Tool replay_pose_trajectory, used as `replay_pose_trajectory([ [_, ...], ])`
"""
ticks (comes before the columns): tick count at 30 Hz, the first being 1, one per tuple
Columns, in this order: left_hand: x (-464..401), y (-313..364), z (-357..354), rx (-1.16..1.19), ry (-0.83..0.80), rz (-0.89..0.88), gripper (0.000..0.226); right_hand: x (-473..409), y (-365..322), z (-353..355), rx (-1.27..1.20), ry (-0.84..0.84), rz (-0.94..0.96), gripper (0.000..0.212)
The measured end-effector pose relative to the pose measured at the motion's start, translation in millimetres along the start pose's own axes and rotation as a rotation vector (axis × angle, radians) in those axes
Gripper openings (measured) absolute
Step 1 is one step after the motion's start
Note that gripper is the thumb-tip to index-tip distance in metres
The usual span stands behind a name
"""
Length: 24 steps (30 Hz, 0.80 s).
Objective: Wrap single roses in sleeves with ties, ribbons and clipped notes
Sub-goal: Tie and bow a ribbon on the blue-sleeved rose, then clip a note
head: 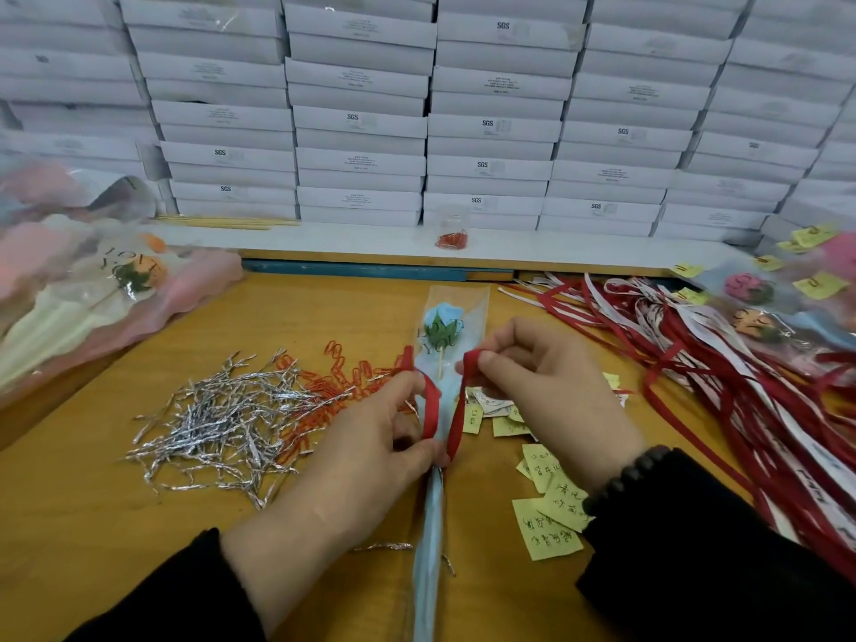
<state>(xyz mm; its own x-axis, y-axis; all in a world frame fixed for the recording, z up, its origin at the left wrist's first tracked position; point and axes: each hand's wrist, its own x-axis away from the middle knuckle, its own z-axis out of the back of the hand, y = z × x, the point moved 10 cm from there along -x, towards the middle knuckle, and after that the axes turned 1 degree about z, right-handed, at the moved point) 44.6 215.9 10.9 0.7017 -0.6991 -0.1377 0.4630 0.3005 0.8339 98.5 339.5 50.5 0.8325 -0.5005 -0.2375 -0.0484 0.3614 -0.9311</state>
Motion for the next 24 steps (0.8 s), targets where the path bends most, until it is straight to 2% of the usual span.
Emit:
replay_pose_trajectory([
  [3, 0, 2, 0, 0.015, 0.002, -0.008, 0.051, 3, 16, -19, -0.426, -0.068, -0.182, 0.016],
  [5, -1, 1, 1, 0.011, 0.011, -0.009, 0.065, 2, 22, -22, -0.577, -0.073, -0.224, 0.017],
  [7, -2, 1, 1, -0.003, 0.013, -0.014, 0.072, 0, 23, -18, -0.5, -0.065, -0.203, 0.012],
  [11, -1, 2, 2, -0.049, 0.011, -0.027, 0.078, 2, 18, -21, -0.071, -0.149, -0.099, 0.009],
  [16, -2, 3, 1, 0.073, 0.006, -0.06, 0.069, 8, 6, -43, 0.042, -0.315, 0.003, 0.012],
  [21, -4, 0, 0, 0.021, -0.012, -0.067, 0.035, 8, 7, -45, 0.006, -0.288, 0.018, 0.016],
  [24, -6, -3, 1, 0.068, -0.03, -0.039, 0.026, 8, 11, -42, -0.055, -0.273, -0.034, 0.016],
])
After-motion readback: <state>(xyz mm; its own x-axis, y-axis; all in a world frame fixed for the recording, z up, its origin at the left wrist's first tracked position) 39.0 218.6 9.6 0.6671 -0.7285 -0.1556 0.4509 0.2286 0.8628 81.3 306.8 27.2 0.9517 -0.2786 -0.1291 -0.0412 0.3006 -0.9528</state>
